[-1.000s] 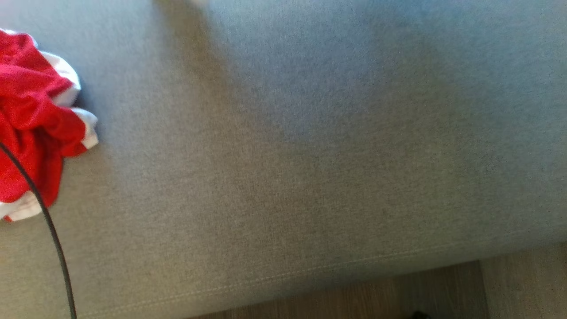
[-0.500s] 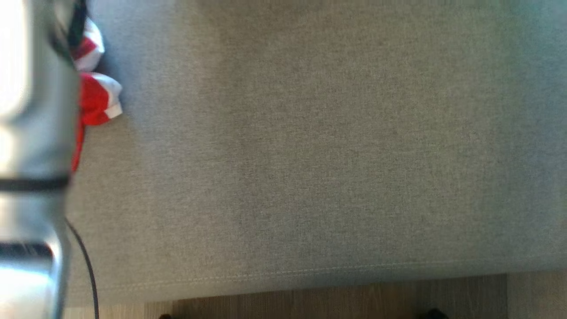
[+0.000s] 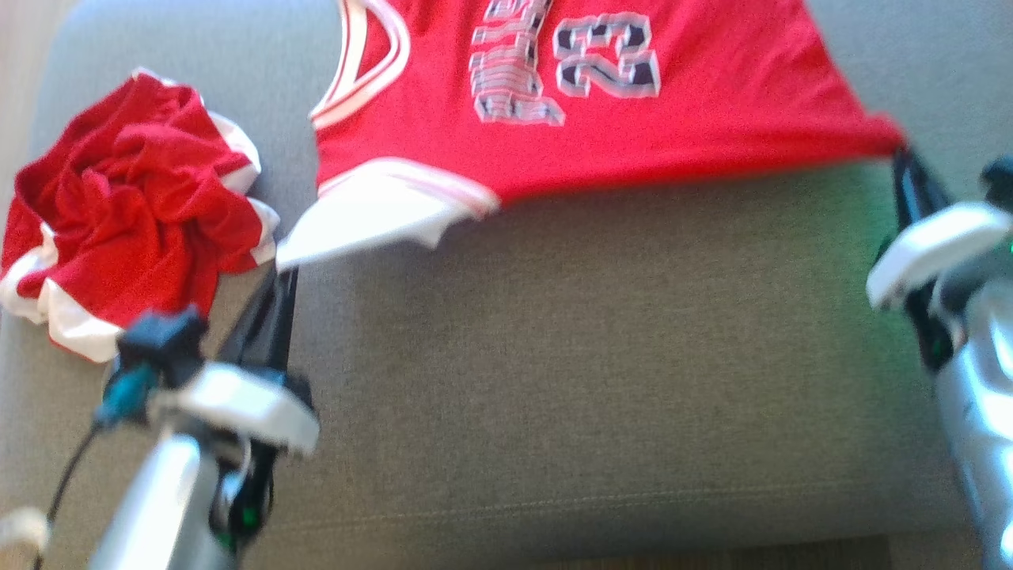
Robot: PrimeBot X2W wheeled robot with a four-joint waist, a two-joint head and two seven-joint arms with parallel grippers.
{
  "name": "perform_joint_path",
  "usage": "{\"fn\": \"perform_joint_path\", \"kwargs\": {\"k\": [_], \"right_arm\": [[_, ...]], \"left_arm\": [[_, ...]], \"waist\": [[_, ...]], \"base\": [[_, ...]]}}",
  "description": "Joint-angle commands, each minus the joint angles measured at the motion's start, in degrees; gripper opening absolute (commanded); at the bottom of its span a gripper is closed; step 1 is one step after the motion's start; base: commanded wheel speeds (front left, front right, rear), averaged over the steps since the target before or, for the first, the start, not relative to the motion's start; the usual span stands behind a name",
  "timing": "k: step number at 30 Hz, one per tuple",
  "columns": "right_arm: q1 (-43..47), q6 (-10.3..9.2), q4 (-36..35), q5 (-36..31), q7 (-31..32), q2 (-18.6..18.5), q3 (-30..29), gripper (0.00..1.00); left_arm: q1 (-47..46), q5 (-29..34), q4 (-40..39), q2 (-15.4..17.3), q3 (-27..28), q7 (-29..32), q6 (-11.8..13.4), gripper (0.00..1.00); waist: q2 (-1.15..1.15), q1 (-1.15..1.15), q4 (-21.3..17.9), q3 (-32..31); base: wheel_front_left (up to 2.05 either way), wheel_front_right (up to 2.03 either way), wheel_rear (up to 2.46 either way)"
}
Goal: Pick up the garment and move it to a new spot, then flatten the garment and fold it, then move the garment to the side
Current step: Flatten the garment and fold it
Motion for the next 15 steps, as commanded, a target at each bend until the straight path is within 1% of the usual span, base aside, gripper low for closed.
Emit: {"fn": "perform_joint_path", "kwargs": {"k": [1, 5, 8, 9, 11, 15], "right_arm": [[2.5, -0.03, -2.7, -0.8, -0.7, -0.6, 0.6, 0.00], [10.8, -0.03, -7.4, -2.3, -0.4, 0.1, -1.8, 0.00], [16.9, -0.03, -13.0, -3.3, 1.0, 1.1, -3.9, 0.00], [21.0, -0.03, -17.6, -3.8, 3.3, 1.7, -5.5, 0.00], [25.4, -0.03, -23.2, -3.9, 6.2, 2.6, -7.4, 0.00], [32.4, -0.03, -37.0, -5.7, 12.9, 4.9, -11.5, 0.00]], "left_arm": [[1.4, -0.8, -3.7, 2.2, 3.3, 0.2, 1.3, 0.00], [11.0, -2.3, -10.5, 1.2, 3.9, 0.8, 4.5, 0.00], [17.0, -2.4, -15.4, 0.5, 3.7, 1.2, 7.0, 0.00], [20.2, -2.1, -18.4, 0.4, 3.7, 1.9, 8.7, 0.00], [22.8, -1.8, -21.3, 0.4, 3.2, 3.2, 10.1, 0.00], [25.7, -1.6, -27.0, 0.5, 3.0, 6.5, 12.6, 0.00]], "waist": [[-0.01, 0.00, -1.3, -3.0], [-0.01, 0.00, -1.5, -5.0], [-0.01, 0.00, -1.8, -5.9], [-0.01, 0.00, -1.9, -6.1], [-0.01, 0.00, -1.8, -6.2], [-0.01, 0.00, -2.1, -5.8]], "base": [[0.00, 0.00, 0.00], [0.00, 0.00, 0.00], [0.00, 0.00, 0.00], [0.00, 0.00, 0.00], [0.00, 0.00, 0.00], [0.00, 0.00, 0.00]]}}
